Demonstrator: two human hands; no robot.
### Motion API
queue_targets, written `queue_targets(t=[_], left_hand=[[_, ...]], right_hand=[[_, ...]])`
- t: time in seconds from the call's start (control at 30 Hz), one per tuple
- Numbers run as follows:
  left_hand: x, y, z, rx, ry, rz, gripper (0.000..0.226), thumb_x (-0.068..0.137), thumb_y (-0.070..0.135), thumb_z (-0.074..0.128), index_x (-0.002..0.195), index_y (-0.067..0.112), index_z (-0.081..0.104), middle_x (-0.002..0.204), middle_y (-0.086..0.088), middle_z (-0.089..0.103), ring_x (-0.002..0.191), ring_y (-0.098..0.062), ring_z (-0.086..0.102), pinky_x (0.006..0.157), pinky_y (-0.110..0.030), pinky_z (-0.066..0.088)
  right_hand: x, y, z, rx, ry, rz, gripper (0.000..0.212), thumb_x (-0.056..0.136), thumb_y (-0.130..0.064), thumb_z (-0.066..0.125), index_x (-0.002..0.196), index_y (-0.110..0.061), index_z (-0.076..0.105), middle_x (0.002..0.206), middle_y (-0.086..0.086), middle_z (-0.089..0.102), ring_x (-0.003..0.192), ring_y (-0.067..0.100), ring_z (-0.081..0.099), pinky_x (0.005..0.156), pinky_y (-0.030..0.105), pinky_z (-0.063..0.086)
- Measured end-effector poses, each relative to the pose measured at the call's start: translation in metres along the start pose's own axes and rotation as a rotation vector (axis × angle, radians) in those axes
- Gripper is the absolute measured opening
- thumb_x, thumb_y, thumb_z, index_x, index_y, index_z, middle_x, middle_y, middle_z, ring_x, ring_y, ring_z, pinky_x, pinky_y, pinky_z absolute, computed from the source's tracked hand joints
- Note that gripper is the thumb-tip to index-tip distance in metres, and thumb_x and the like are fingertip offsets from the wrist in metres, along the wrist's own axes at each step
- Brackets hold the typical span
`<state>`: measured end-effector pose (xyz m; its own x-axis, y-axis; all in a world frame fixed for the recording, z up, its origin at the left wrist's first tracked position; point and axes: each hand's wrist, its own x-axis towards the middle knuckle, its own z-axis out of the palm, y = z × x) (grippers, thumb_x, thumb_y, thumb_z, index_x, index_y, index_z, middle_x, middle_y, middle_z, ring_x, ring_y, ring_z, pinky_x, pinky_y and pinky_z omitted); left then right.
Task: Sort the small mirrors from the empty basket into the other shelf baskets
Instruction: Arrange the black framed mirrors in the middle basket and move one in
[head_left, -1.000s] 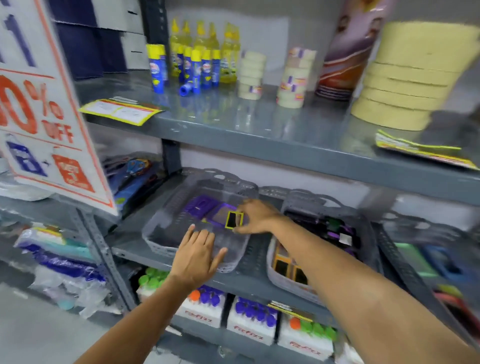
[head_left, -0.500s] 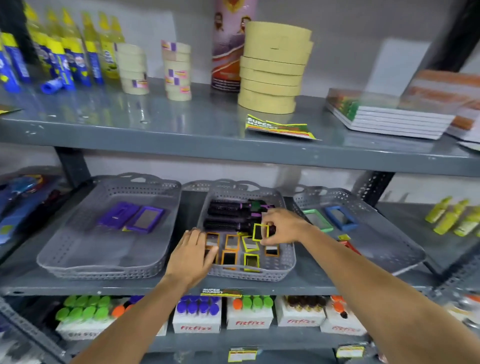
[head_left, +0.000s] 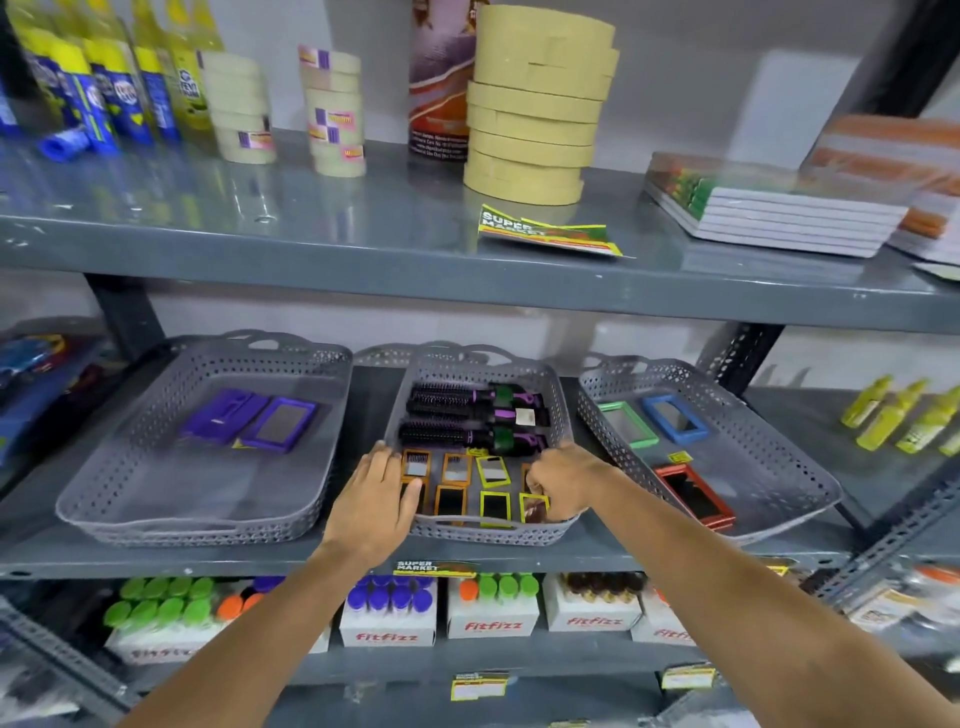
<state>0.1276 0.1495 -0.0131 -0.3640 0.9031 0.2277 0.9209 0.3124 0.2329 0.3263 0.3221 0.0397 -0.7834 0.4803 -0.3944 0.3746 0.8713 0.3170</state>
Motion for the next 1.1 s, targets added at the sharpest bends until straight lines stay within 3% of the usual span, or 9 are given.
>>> queue_targets(t=[0.13,0.23,0.4,0.63,0.73,0.9,1.0,1.1], left_hand=[[-0.001,0.001,-0.001,-0.013,0.005,-0.004,0.076,0.088,0.050,0.004,0.131,0.000,0.042,0.138,-0.019,0.044,0.133,-0.028,0.035,0.112,-0.037,0.029],[-0.002,0.003,-0.003,-0.026,-0.004,-0.011,0.077,0.087,0.051,0.002,0.133,0.001,0.041,0.140,-0.018,0.042,0.135,-0.027,0.032,0.112,-0.036,0.028],[-0.003,0.004,-0.005,-0.050,0.002,-0.001,0.075,0.087,0.049,0.005,0.128,0.001,0.044,0.137,-0.020,0.044,0.134,-0.028,0.034,0.108,-0.037,0.033],[-0.003,0.011,-0.009,-0.038,-0.035,-0.002,0.069,0.092,0.050,0.010,0.134,0.003,0.037,0.143,-0.017,0.037,0.137,-0.026,0.028,0.112,-0.035,0.027],[-0.003,0.012,-0.018,-0.011,-0.049,-0.005,0.061,0.097,0.047,0.021,0.140,0.006,0.027,0.150,-0.015,0.026,0.139,-0.026,0.021,0.115,-0.034,0.020],[-0.009,-0.001,-0.040,0.085,0.007,0.020,0.077,0.090,0.055,0.006,0.140,0.001,0.026,0.149,-0.017,0.027,0.141,-0.027,0.016,0.115,-0.034,0.012],[-0.012,-0.022,-0.054,0.056,0.035,-0.036,0.079,0.087,0.053,0.006,0.135,-0.003,0.036,0.143,-0.021,0.037,0.136,-0.031,0.027,0.113,-0.036,0.020],[-0.019,-0.058,-0.067,0.067,0.071,-0.126,0.065,0.091,0.048,0.025,0.120,-0.004,0.053,0.124,-0.023,0.056,0.119,-0.036,0.050,0.102,-0.040,0.040]], right_hand=[[0.001,-0.004,-0.002,-0.097,0.000,-0.046,0.023,0.073,-0.017,0.058,0.056,-0.018,0.042,0.058,0.002,0.046,0.069,0.027,0.053,0.085,0.039,0.037],[0.003,-0.006,-0.002,-0.142,-0.015,-0.049,0.016,0.074,-0.015,0.058,0.062,-0.016,0.048,0.062,0.002,0.050,0.074,0.027,0.058,0.090,0.041,0.036],[0.001,-0.006,-0.003,-0.147,-0.017,-0.041,0.005,0.076,-0.017,0.057,0.072,-0.013,0.058,0.057,0.000,0.045,0.064,0.025,0.049,0.096,0.042,0.034],[-0.001,0.004,0.005,0.008,0.060,-0.023,0.026,0.077,-0.041,0.058,0.063,-0.020,0.051,0.054,-0.003,0.045,0.062,0.025,0.051,0.092,0.038,0.037],[0.006,0.012,0.000,0.083,0.089,0.002,0.054,0.071,-0.070,0.057,0.089,-0.020,0.063,0.074,-0.003,0.065,0.080,0.022,0.063,0.087,0.035,0.036],[0.035,0.005,-0.033,0.158,0.244,0.047,0.059,0.076,-0.071,0.051,0.110,-0.023,0.061,0.112,0.001,0.067,0.102,0.022,0.062,0.089,0.035,0.042],[0.062,-0.010,-0.059,0.171,0.339,0.059,0.063,0.075,-0.076,0.047,0.112,-0.027,0.061,0.115,0.001,0.067,0.104,0.024,0.063,0.081,0.033,0.053],[0.091,-0.037,-0.091,0.193,0.396,0.027,0.065,0.077,-0.073,0.048,0.115,-0.022,0.059,0.119,0.004,0.064,0.107,0.027,0.062,0.078,0.035,0.053]])
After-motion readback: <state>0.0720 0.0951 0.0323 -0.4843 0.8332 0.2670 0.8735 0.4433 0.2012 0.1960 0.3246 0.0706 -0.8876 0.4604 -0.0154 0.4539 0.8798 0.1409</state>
